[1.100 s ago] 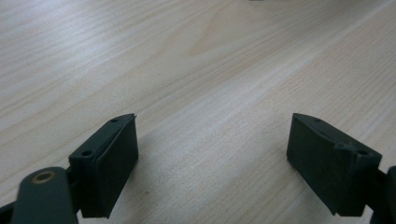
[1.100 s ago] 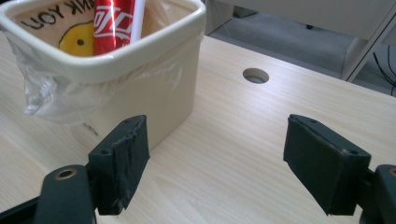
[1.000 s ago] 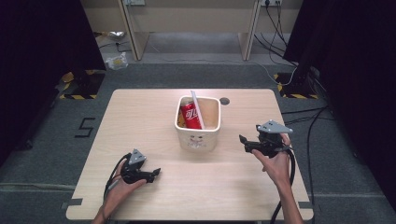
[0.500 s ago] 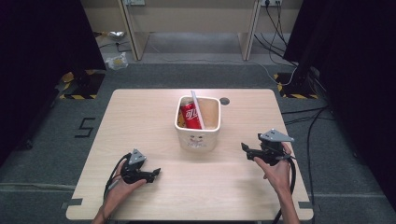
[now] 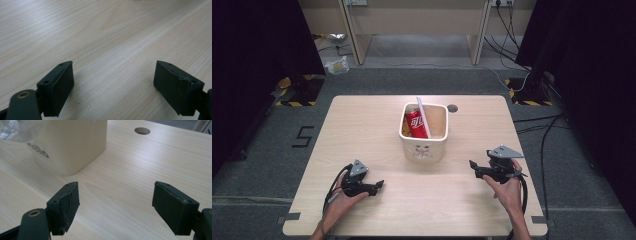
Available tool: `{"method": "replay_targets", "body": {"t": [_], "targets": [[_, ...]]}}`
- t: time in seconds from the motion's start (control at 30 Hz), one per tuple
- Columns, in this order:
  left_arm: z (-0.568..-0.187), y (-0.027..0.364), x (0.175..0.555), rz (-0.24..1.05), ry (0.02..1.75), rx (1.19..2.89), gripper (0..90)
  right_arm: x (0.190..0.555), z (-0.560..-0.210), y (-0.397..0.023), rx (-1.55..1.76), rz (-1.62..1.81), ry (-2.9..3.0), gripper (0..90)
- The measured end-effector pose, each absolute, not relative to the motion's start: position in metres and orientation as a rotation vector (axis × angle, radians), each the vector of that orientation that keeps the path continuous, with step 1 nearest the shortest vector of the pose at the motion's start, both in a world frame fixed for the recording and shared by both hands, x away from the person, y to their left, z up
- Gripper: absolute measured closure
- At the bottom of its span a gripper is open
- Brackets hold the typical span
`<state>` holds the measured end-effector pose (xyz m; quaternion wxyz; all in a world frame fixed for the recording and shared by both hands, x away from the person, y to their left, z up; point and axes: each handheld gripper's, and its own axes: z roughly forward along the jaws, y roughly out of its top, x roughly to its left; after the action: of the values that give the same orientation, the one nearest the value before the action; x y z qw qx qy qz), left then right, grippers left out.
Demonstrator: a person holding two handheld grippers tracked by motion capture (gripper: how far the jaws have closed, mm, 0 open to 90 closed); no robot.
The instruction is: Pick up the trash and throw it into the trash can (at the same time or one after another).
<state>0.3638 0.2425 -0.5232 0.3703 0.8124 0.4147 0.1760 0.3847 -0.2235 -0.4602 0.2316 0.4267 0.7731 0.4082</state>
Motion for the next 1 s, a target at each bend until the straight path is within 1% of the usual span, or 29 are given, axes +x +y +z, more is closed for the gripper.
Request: {"method": "replay_targets", "body": {"t": [0.53,1.0], "targets": [[-0.523,0.242,0.364,0.451,1.064,2.084,15.6,0.373,-0.481,-0.213,1.181,1.075,2.196,18.6],[-0.523,0.242,0.364,0.451,1.064,2.084,15.5,0.353,-0.503,-0.213,1.203,1.031,2.253,18.5]]}}
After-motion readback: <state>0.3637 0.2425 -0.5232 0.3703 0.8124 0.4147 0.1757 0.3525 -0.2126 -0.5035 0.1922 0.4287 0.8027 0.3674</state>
